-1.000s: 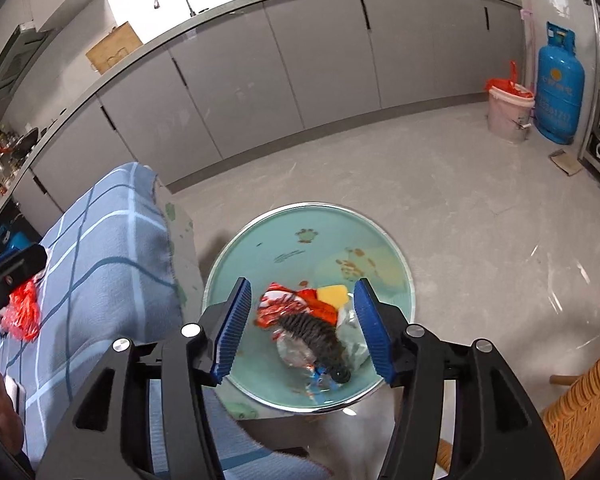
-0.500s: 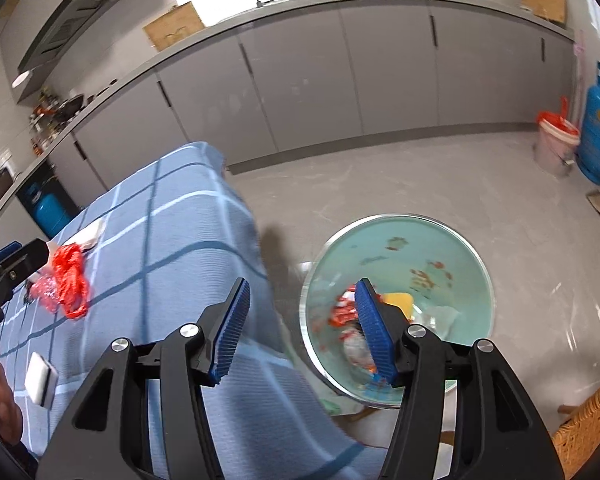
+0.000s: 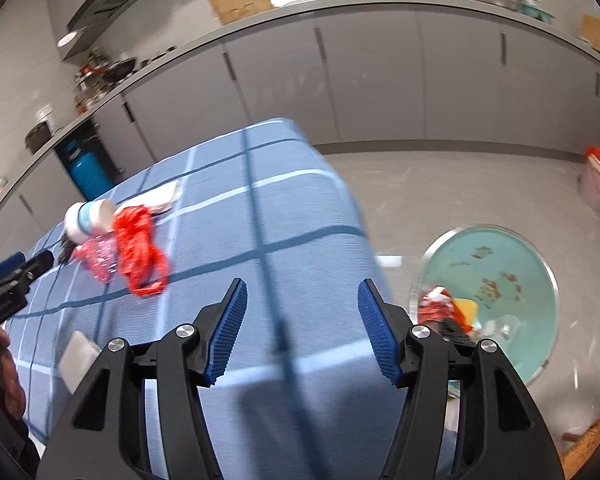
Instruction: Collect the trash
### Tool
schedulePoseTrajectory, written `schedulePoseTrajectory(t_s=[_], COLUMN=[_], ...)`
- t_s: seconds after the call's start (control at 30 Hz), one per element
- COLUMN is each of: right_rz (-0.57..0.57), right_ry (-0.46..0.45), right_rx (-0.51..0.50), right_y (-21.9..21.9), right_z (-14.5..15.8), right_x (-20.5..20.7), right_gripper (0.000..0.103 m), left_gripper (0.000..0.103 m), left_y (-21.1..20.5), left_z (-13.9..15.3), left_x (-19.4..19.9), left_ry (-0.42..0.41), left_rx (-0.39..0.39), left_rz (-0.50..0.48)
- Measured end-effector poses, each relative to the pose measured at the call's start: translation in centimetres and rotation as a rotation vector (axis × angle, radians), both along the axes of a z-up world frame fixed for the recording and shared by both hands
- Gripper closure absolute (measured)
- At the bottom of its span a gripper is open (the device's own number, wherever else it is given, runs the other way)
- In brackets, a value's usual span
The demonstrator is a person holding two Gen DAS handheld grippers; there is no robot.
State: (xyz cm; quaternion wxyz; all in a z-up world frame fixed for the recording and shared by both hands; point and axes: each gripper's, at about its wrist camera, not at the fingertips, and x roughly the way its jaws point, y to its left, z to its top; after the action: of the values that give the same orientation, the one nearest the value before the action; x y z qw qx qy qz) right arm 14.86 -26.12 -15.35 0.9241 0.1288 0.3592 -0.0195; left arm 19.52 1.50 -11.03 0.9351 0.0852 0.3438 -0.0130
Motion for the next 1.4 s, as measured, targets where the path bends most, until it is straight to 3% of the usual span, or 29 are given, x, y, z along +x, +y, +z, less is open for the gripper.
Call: schedulePoseTrajectory(t_s=[0.23, 0.6, 0.97, 1.07, 1.2, 1.33, 1.4], right_rz=[0.133, 0.290, 0.348, 0.375, 0.395, 0.395, 0.392], right_ry=[-0.023, -0.004, 0.074, 0.113, 0.140, 0.141, 0.141], right_rx=[-0.037, -0.097, -0.111, -0.105, -0.088, -0.084, -0.082], right_y=[5.5, 12.5, 14.7, 15.1, 15.2, 14.8, 14.6], right_z=[1.5, 1.0, -1.5, -2.5, -3.1, -3.2, -3.1], right_x=[3.7, 10.3, 13.9, 14.3, 14.0, 13.1, 12.7], right_gripper=[0.043, 0.042, 0.042, 0.052, 0.079, 0.087, 0.089], left_gripper=[0.013, 0.013, 0.013, 0.013, 0.014, 0.035, 0.039], left_y=[4.9, 4.9, 4.1, 3.9, 3.5, 3.3, 2.9], left_z=[-1.3, -2.6, -4.5, -5.0, -5.2, -5.4, -5.3], left_x=[2.4, 8.2, 10.0, 10.1, 10.0, 9.7, 9.5], left_ry=[0.063, 0.117, 0.166, 0.174, 0.175, 0.191, 0.193], left_rx=[-0.054, -0.157, -0.170, -0.171, -0.170, -0.198, -0.197], left_rz=[0.117, 0.161, 0.163, 0.158, 0.136, 0.101, 0.086])
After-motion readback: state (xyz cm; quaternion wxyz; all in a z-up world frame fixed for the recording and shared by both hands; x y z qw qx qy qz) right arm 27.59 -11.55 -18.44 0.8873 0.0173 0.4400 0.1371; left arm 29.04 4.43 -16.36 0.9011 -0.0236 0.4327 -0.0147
